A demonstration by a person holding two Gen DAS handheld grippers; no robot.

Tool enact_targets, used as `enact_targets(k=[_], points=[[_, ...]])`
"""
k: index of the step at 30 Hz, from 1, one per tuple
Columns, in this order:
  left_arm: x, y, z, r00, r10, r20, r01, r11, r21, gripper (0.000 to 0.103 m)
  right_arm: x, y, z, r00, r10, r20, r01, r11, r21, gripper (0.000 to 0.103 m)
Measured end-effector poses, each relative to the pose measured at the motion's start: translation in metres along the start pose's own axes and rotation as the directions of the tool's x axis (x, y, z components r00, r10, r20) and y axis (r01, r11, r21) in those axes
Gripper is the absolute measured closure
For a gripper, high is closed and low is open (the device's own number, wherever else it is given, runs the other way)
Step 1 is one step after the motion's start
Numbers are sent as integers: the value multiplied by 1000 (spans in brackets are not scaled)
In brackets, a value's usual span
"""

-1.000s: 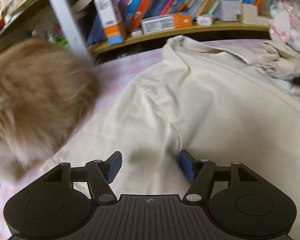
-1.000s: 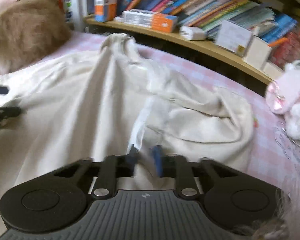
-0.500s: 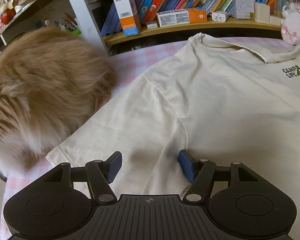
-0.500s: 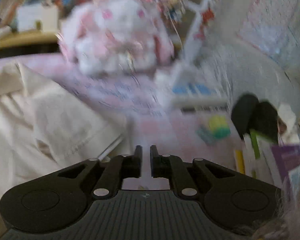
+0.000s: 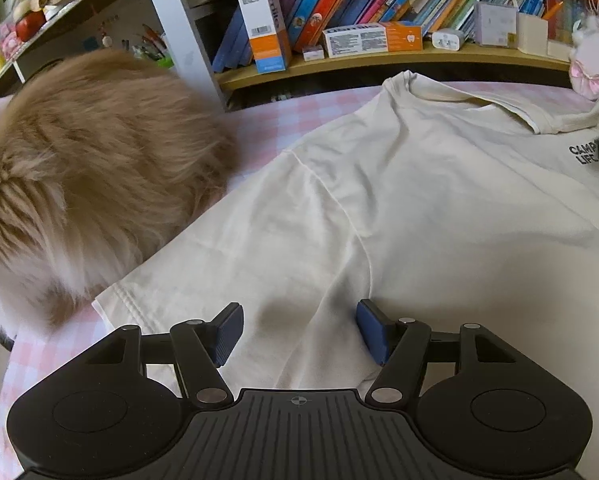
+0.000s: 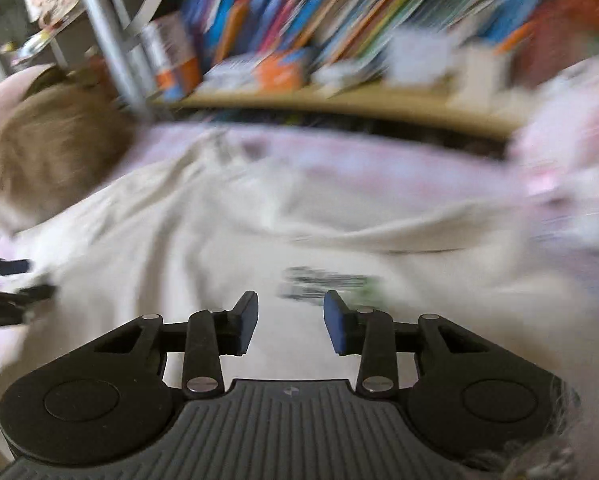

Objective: Fold clothes

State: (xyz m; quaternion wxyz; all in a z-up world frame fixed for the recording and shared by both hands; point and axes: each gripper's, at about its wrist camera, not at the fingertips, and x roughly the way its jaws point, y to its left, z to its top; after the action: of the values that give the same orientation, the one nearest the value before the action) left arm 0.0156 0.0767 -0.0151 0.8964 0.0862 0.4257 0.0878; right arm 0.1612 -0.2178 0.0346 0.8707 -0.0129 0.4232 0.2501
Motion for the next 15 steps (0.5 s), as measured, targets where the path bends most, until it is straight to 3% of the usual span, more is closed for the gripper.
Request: enact_targets(k=[4, 5, 6, 7, 8, 10, 11, 13, 15], points=[[0, 0, 0, 1000, -1, -2, 1, 1000, 8, 39, 54, 3, 43, 997, 46, -56, -46, 999, -13, 79], [0, 0, 0, 1000, -2, -3, 2, 1000, 14, 38, 55, -13, 61, 997, -82, -2, 82, 997, 15, 79], [-1, 0, 0, 1000, -1, -5, 1, 1000, 21, 38, 57, -28, 79, 977, -209, 49, 207, 977, 51, 79], [-1, 0, 1, 1000, 1, -7, 0, 1000, 29, 37, 58, -44, 97, 939, -331, 95, 323, 942, 93, 77], [-1, -1, 2, 1000, 2, -6, -1, 999, 37, 37, 48, -57, 108, 904, -403, 141, 384, 912, 146, 77], [-5, 0, 1, 1000, -1, 14, 0, 998, 59, 37, 23, -70, 112, 907, -370, 202, 338, 924, 177, 77], [-7, 2, 1, 1000, -4, 26, 3, 998, 58, 37, 11, -76, 113, 908, -351, 230, 313, 931, 187, 69], [-6, 6, 3, 1000, -17, 27, 16, 999, 38, 37, -3, -65, 97, 944, -247, 220, 235, 969, 80, 57], [-5, 6, 6, 999, -26, 29, 25, 999, 31, 37, -4, -41, 76, 981, -112, 158, 130, 985, -113, 55]])
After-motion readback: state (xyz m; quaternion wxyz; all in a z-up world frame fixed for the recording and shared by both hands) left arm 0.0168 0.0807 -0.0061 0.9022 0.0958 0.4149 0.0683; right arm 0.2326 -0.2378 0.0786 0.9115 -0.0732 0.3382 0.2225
